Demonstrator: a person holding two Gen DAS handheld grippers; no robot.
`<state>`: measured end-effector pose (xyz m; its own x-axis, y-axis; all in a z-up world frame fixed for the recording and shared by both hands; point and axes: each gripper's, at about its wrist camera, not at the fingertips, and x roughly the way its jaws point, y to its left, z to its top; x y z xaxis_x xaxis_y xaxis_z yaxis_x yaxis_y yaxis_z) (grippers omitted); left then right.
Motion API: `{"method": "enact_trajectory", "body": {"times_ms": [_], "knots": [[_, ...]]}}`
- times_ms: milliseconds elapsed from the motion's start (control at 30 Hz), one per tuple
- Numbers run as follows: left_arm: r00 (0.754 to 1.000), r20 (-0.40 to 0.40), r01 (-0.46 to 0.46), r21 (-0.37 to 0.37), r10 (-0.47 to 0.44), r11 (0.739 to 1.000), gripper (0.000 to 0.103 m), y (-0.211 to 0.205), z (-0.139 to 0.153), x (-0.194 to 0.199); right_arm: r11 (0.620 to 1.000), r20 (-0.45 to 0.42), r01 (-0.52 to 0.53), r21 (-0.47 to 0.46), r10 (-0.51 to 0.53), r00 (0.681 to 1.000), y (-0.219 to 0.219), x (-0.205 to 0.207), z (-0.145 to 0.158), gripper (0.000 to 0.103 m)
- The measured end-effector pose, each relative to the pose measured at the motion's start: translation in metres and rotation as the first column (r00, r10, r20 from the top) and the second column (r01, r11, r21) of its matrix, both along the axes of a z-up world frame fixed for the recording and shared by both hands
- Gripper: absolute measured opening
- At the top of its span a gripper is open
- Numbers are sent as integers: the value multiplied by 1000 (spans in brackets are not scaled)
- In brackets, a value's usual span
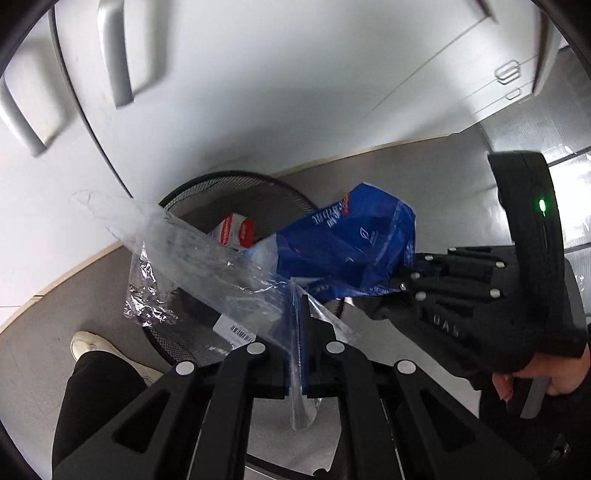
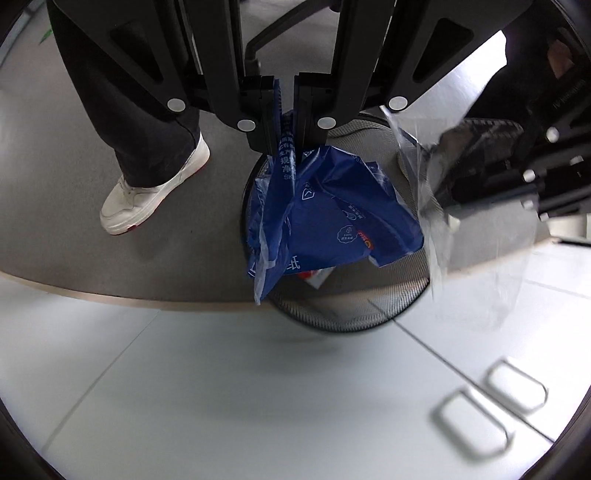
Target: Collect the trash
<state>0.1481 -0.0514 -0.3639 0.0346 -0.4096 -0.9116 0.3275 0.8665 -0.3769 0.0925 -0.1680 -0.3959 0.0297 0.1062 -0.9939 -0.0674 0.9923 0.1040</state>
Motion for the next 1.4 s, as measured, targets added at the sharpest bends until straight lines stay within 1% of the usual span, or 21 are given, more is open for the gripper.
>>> {"method": "enact_trajectory", "body": {"times_ms": [200,433,500,567,600,633,667,700,733,767,800,867,933,967,1000,1067,1100,1200,1267,1300,1400], "knots": [[999,-32,18,44,-17,999,5,0,-27,13,1000,-27,25,0,-25,999,-2,6,-19,13],[999,-35,8,33,-7,999,6,-1,-34,20,999,-22,37,-12,-37,999,-5,9,-17,20],[999,-30,19,29,-18,999,6,0,-36,16,999,-18,38,-17,-38,999,-7,9,-16,24],[999,-27,38,33,-37,999,6,-4,-35,13,999,-9,44,-27,-44,999,-11,9,-13,35],[999,-25,45,39,-44,998,6,-2,-38,11,998,0,47,-33,-47,999,-13,8,-10,38],[998,-26,51,41,-49,998,6,0,-44,9,998,10,49,-38,-49,999,-14,8,-7,46],[998,-27,52,42,-51,998,13,-1,-44,8,998,26,52,-48,-51,998,-16,8,-2,53],[998,-25,51,48,-50,998,28,-1,-46,8,997,47,56,-60,-53,997,-19,7,4,56],[999,-19,48,52,-47,997,37,-1,-46,7,996,64,59,-67,-55,996,-22,6,11,62],[999,-12,46,53,-46,998,53,-1,-45,6,995,78,64,-74,-58,995,-26,5,16,75],[999,-3,44,59,-44,997,60,-1,-44,6,994,92,72,-77,-65,994,-30,4,22,80],[999,-1,43,67,-43,997,63,-2,-44,4,992,121,92,-85,-81,989,-37,3,33,87],[999,3,37,96,-38,995,75,-3,-45,3,991,138,111,-80,-99,985,-42,2,41,93],[999,14,33,107,-35,994,83,-3,-45,3,990,148,119,-78,-107,983,-44,2,46,93],[999,25,30,112,-33,993,89,-2,-42,1,989,157,125,-77,-112,981,-45,1,51,93],[999,47,16,138,-23,990,97,-4,-36,-1,989,175,134,-69,-120,977,-47,-1,59,95],[998,65,8,141,-18,990,99,-3,-31,-4,988,183,138,-65,-124,975,-47,-3,63,95],[995,98,-25,142,11,989,99,1,-15,-11,987,218,145,-62,-128,967,-48,-9,77,96],[993,117,-31,131,16,991,99,4,-1,-19,987,239,149,-54,-132,962,-49,-14,86,96],[991,136,-34,139,15,990,99,6,8,-23,987,249,151,-47,-135,959,-48,-16,92,96],[982,190,-36,128,11,991,99,11,37,-35,987,296,159,-31,-143,945,-50,-28,114,96]]}}
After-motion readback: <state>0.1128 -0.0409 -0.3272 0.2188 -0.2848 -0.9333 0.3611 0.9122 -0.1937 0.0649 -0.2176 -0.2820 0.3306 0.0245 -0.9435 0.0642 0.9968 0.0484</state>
